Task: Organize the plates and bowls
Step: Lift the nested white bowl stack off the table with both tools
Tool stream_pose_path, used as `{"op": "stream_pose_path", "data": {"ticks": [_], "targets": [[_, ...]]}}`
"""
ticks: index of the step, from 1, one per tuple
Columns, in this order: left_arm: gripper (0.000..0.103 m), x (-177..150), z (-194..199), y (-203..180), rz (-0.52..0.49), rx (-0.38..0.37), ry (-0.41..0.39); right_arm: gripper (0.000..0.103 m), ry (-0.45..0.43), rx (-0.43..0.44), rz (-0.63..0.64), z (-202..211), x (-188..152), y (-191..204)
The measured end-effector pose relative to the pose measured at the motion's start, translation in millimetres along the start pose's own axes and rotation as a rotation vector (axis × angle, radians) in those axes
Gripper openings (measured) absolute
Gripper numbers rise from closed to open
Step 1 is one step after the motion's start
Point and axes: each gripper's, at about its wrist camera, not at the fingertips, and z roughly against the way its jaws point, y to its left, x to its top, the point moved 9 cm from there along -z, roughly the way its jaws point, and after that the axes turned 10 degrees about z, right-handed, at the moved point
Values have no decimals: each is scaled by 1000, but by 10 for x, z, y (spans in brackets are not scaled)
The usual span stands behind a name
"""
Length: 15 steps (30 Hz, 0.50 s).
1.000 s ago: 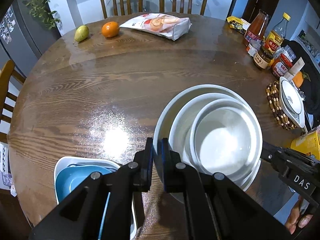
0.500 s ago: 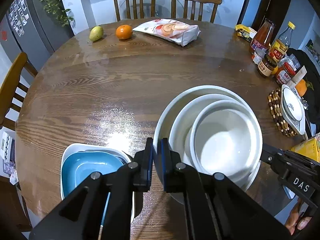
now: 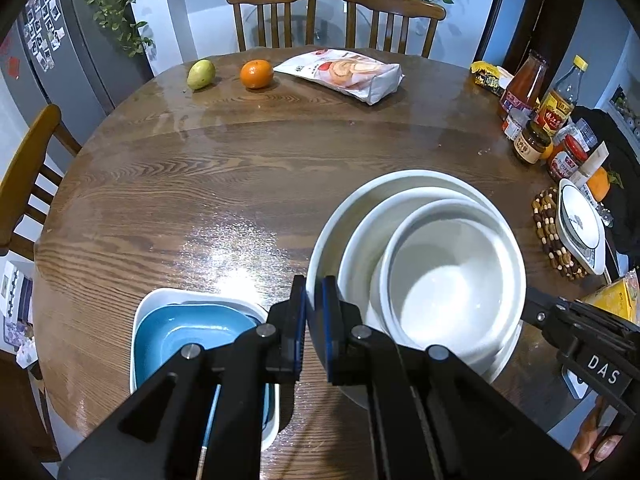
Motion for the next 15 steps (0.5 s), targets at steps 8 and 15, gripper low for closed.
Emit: {"op": "stream_pose_path", "data": {"ticks": [8,15], "targets": [[3,42,113,205,0,-7,-6,11,-18,-7,10,25,30,209],[3,31,207,536,42,24,-15,11,-3,23,42,-88,38,498]]}}
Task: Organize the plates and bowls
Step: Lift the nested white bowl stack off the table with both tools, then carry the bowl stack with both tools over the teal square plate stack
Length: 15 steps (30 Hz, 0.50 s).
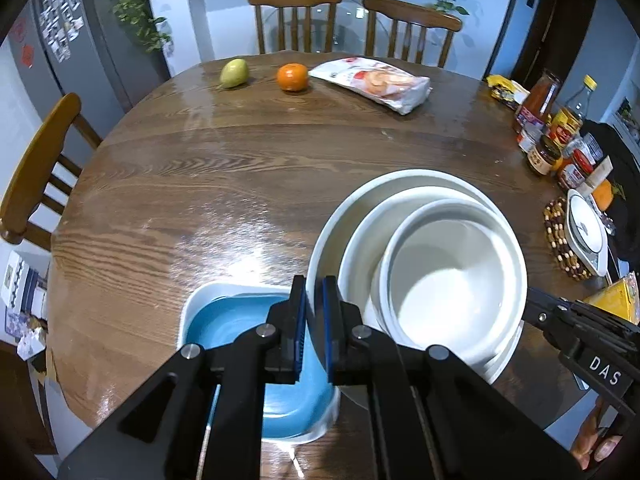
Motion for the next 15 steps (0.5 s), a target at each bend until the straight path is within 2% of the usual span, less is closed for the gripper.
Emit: {"op": "stream_pose_path", "data": {"ticks": [15], "targets": [[3,-76,134,750,121,81,1,11,68,76,116,-344,-27,671]]}}
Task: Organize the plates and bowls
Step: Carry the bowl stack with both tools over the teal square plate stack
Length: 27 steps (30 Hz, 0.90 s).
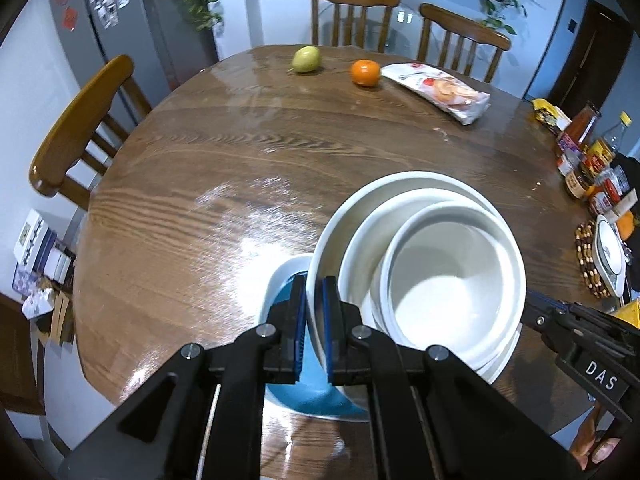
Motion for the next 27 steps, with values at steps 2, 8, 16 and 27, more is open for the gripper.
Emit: {"op": "stream_pose_path", "data": {"ticks": [2,8,16,27], "targets": [[3,-6,-28,83,16,6,7,11,15,9,11,-71,-3,66],[2,-39,-137,284,43,23,41,11,57,25,19,-261,-44,199],[2,-76,-300,416,53,29,98,11,115,32,1,-454,-135,236],[2,-109,-489,440,59,12,152,11,151,9,-53,-609,-209,146]]}}
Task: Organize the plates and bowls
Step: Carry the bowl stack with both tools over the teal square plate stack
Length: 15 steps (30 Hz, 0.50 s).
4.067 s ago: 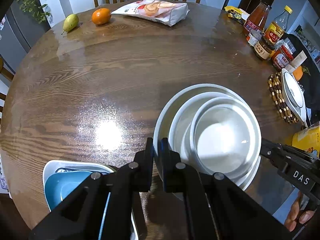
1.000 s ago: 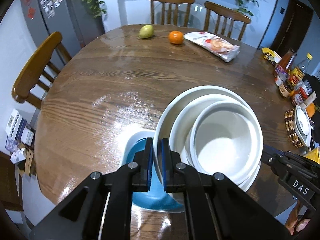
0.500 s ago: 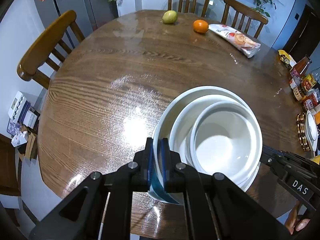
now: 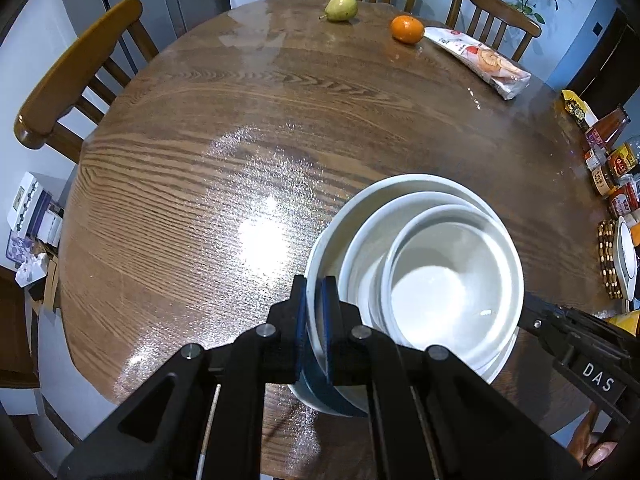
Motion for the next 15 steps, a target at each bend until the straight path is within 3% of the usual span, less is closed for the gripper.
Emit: {"op": "stream_pose_path", "data": {"ticks": [15], "targets": [[3,189,-96,-30,11,-17,-33,11,-31,-31,-15,-82,177,-27]]}}
